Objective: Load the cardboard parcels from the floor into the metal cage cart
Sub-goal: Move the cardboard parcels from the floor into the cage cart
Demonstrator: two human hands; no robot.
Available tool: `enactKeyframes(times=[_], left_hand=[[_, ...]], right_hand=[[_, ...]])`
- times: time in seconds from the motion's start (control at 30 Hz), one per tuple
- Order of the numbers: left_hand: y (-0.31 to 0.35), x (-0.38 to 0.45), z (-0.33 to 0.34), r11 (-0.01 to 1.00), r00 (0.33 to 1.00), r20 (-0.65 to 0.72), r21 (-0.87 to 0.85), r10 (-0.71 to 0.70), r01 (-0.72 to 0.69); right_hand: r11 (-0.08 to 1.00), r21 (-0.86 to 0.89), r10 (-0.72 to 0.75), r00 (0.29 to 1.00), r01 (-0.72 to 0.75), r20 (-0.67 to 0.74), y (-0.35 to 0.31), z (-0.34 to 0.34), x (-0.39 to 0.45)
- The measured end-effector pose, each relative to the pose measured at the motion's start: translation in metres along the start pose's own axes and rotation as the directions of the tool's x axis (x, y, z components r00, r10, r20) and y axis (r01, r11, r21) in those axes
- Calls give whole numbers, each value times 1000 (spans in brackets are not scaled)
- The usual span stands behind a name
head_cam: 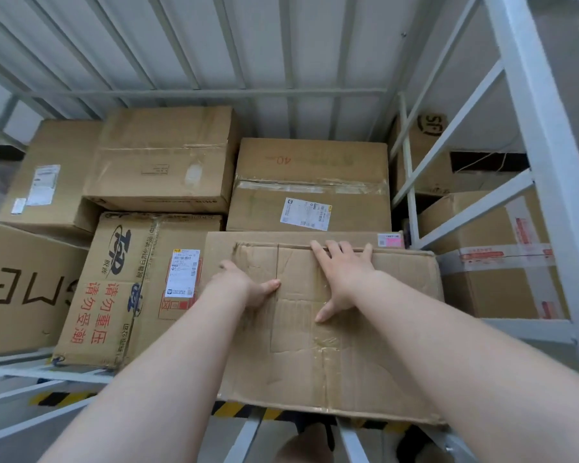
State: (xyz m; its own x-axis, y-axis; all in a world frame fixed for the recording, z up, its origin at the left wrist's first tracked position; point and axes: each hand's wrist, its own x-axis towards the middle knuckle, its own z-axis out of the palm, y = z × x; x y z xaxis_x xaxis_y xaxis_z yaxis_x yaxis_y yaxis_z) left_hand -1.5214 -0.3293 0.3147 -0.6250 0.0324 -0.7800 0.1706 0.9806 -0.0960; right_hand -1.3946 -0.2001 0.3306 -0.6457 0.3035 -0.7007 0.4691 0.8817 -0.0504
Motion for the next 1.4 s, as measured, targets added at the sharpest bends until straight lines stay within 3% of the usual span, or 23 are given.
enactKeyframes(times=[0.13, 0.27, 0.4, 0.53, 0.73, 0.9, 1.0, 1.17, 1.3, 1.4], left_hand=[[7, -41, -20, 981, 994, -47, 169, 103, -94], [25, -110, -51, 926, 930, -180, 265, 321, -268], [64, -198, -83, 860, 800, -321, 255, 507, -442], [113, -281, -103, 743, 606, -442, 277, 661, -609], [183, -391, -75, 575, 383, -460, 413, 801, -706], [237, -448, -13, 502, 307, -422, 500, 853, -706], [260, -460, 30, 499, 330, -383, 543, 863, -675], [278, -443, 83, 561, 504, -263, 516, 823, -647], [285, -417, 107, 676, 668, -203, 442, 716, -590], [297, -390, 126, 703, 722, -156, 435, 674, -563]], right_hand=[[984, 167, 68, 997, -64, -22, 18, -27, -47], [963, 258, 132, 971, -78, -200, 39, -82, -114], [954, 294, 183, 884, -54, -430, 67, -137, -197], [934, 348, 281, 777, -85, -563, 115, -170, -270], [905, 382, 391, 725, -190, -567, 203, -157, -350], [890, 408, 415, 733, -204, -539, 273, -120, -388], [883, 425, 409, 766, -197, -495, 308, -92, -392], [850, 500, 377, 858, -169, -350, 346, -48, -369], [799, 576, 356, 909, -174, -219, 364, -11, -337], [766, 614, 348, 925, -187, -151, 377, 14, -305]])
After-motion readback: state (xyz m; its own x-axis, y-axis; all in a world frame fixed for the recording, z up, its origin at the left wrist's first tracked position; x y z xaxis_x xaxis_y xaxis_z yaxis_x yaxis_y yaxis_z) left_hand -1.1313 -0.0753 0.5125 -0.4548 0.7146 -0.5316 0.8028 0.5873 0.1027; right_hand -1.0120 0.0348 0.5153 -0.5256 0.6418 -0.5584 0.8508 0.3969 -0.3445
